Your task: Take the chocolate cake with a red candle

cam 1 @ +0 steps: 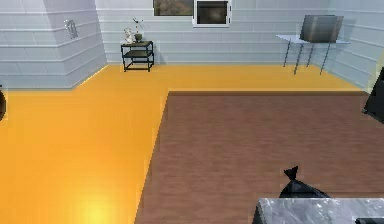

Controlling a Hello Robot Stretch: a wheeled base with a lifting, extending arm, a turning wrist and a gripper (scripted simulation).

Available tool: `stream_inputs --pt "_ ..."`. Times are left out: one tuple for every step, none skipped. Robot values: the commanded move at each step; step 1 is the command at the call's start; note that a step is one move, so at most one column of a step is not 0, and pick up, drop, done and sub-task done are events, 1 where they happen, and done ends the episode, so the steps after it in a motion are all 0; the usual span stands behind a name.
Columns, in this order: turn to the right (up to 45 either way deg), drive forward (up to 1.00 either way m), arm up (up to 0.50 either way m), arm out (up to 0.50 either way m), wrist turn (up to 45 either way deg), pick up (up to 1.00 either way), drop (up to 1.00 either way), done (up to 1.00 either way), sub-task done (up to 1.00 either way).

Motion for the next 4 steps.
stream_inputs --pt "0.0 0.00 -0.14 0.00 0.0 0.00 0.00 0.00 0.00" --pt "0.0 0.00 0.00 0.00 0.0 1.00 0.00 0.00 0.00" --pt "0.0 0.00 0.10 0.00 0.0 0.00 0.00 0.00 0.00" --pt "0.0 0.00 0.00 0.00 0.0 0.00 0.00 1.00 0.00"
